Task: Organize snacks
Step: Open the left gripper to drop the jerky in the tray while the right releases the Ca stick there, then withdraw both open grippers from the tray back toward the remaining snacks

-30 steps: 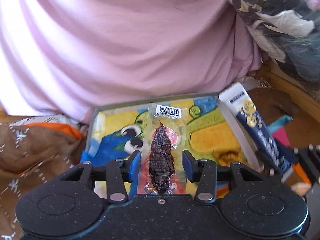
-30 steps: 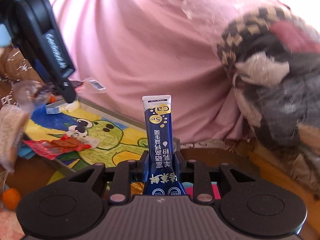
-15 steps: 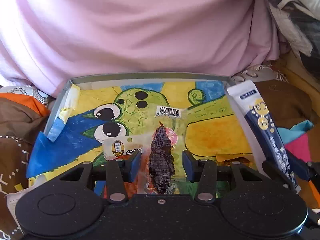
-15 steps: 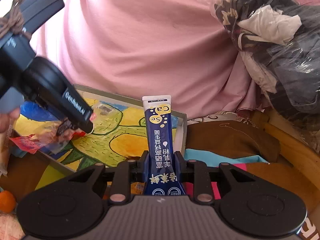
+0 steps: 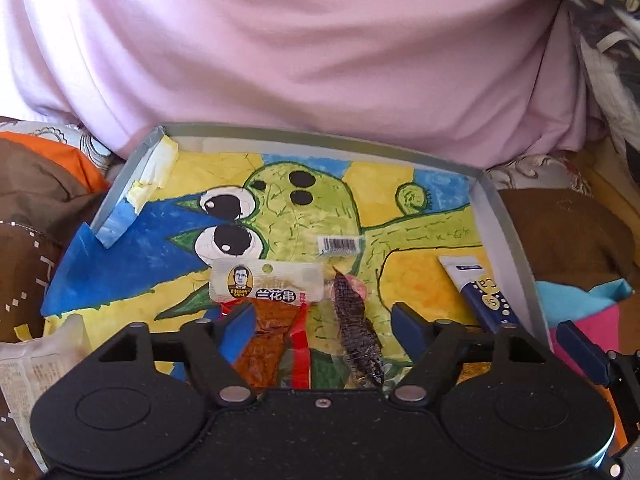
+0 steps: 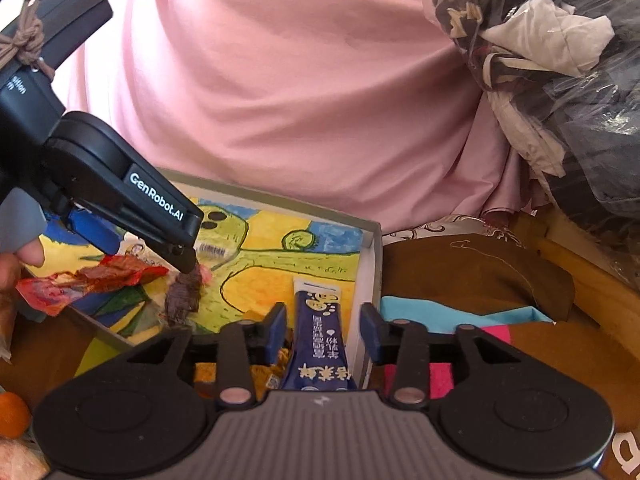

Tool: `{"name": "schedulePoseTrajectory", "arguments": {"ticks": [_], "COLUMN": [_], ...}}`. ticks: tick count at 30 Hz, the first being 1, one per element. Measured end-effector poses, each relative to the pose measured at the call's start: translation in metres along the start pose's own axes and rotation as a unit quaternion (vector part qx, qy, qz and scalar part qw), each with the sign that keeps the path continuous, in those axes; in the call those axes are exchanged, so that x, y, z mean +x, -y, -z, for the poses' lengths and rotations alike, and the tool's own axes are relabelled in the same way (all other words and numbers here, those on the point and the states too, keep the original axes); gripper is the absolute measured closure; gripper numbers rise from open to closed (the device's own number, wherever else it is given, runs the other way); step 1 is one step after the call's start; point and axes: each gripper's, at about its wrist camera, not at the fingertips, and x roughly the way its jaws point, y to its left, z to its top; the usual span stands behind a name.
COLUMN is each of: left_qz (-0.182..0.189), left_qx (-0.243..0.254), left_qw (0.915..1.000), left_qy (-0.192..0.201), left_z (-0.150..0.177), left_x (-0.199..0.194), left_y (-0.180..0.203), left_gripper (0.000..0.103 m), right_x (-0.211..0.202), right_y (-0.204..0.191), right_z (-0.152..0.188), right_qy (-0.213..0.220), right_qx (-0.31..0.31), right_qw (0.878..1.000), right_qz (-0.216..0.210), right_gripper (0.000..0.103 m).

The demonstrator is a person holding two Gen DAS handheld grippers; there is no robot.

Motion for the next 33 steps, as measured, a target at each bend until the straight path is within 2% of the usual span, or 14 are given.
{"name": "schedulePoseTrajectory", "arguments": {"ticks": [6,9,12,21,29,33], "left_qz": [0.004,-0.007,-0.023,-0.014,-0.002,-0.009], "left_qx": [-0.002,-0.004,-0.014,0.027,0.017,-0.006], "left_qw": [0.9991,0.9983,0.9969,0.9946,0.9950,0.9934], "left_qy": [0.043,0.058,0.075,0.099,0.099,0.114], "left_z": [-0.001,0.003,0.012,0.052,0.095,0.120], "left_x": [-0.030,-0.048,-0.068,-0.132,-0.168,-0.186], "left_y": [-0.005,-0.012,-0.023,-0.050,-0.072,-0.086], "left_gripper": [0.011,0.010,0.002,0.001,0.001,0.001], "right_x": [-0.015,-0.029,-0.046,-0.088,-0.125,-0.142], "right_y": [0.002,0.002,0.002,-0.004,-0.015,-0.020], "right_z": [-0.006,-0.010,-0.013,-0.016,-0.009,-0.001], "right_qy": [0.020,0.039,0.059,0.085,0.104,0.099], "right_qx": [0.026,0.035,0.048,0.078,0.076,0.075], "right_qw": [0.999,0.999,0.997,0.993,0.992,0.992], "right_qz": [0.003,0.009,0.012,-0.001,-0.014,-0.021], "right_gripper": [0.029,0.011,0.002,0.000,0.000,0.000]}}
